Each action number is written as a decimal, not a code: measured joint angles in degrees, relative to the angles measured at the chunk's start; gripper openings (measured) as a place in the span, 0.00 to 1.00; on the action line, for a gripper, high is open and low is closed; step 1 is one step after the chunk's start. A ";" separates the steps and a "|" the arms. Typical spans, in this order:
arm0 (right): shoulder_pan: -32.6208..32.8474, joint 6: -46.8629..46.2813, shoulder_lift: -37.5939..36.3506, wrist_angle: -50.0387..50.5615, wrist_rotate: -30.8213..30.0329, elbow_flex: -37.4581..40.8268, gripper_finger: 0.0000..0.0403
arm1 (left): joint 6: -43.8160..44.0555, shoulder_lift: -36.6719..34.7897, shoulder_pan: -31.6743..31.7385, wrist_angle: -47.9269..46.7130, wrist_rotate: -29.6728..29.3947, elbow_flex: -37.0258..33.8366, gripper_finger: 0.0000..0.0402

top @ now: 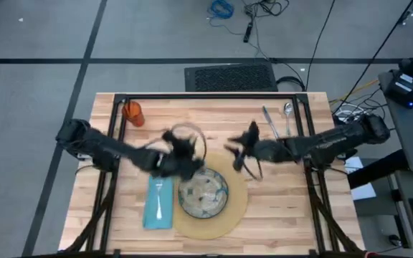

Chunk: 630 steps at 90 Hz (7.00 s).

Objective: Set table place
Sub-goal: Put the knife on the right side of the brown mat

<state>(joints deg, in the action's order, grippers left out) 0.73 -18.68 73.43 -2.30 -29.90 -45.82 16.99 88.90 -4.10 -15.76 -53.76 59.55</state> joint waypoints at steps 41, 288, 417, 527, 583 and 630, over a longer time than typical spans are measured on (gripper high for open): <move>-36.89 3.75 1.05 15.26 24.07 0.02 0.33 | -14.92 -9.25 31.93 -12.77 10.25 -0.04 0.12; -25.87 -26.26 15.34 49.62 31.84 4.13 0.03 | -22.10 -16.50 39.30 -13.65 35.65 -0.02 0.12; 31.04 -100.68 17.66 26.39 21.45 4.26 0.00 | -26.65 -16.48 39.21 -15.92 36.00 -0.03 0.12; 30.47 -80.91 16.90 50.47 15.21 -11.66 0.19 | -26.90 -16.48 39.19 -16.61 36.22 -0.03 0.12; 29.86 -85.70 22.86 44.99 22.85 -7.17 0.19 | -26.88 -16.48 39.20 -16.67 36.76 -0.04 0.12; 29.31 -85.83 22.83 43.36 22.34 -7.19 0.19 | -27.73 -16.48 39.19 -16.67 37.33 -0.04 0.12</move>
<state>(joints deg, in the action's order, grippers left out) 30.04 -104.51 96.26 41.06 -7.56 -53.01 -10.74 72.42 35.09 -32.42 -16.43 59.51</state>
